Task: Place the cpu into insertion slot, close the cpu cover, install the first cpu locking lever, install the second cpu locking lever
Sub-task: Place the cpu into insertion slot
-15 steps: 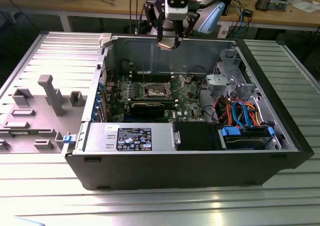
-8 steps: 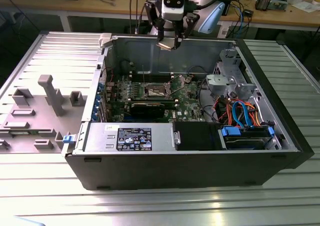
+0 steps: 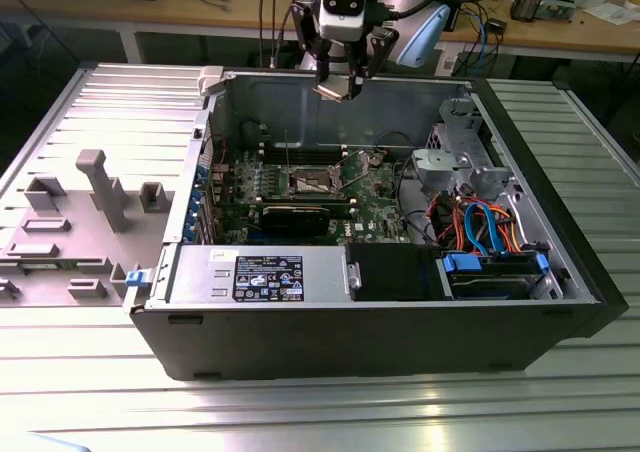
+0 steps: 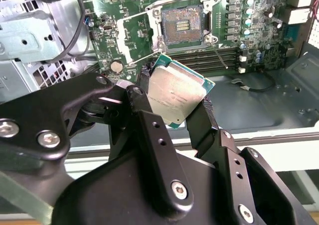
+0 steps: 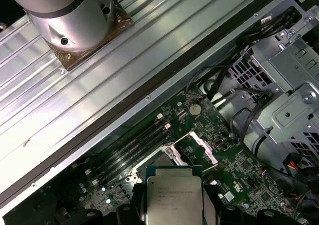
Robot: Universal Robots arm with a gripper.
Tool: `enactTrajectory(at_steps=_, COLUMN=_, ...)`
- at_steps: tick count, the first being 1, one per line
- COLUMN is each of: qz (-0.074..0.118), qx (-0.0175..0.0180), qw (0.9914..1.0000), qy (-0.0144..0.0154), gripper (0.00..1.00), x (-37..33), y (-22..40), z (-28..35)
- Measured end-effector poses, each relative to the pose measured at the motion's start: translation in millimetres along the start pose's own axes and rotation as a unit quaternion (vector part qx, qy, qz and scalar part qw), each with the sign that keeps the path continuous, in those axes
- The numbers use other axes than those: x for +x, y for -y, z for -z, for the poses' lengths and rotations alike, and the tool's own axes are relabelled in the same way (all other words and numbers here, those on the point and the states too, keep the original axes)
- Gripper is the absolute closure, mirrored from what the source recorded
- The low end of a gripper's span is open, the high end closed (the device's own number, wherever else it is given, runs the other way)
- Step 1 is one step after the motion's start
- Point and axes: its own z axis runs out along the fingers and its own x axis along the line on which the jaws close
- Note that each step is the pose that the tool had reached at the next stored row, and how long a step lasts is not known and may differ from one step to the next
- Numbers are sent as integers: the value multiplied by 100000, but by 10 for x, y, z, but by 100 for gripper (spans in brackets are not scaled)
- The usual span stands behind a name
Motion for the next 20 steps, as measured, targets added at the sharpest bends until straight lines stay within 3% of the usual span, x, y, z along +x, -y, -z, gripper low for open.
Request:
enactTrajectory(at_steps=13, qz=-4647, qx=-90, qw=99891, qy=419, gripper=45, x=0, y=1, z=-5)
enactTrajectory(at_steps=20, qz=-5041, qx=-99, qw=99872, qy=455, gripper=45, x=0, y=1, z=-5)
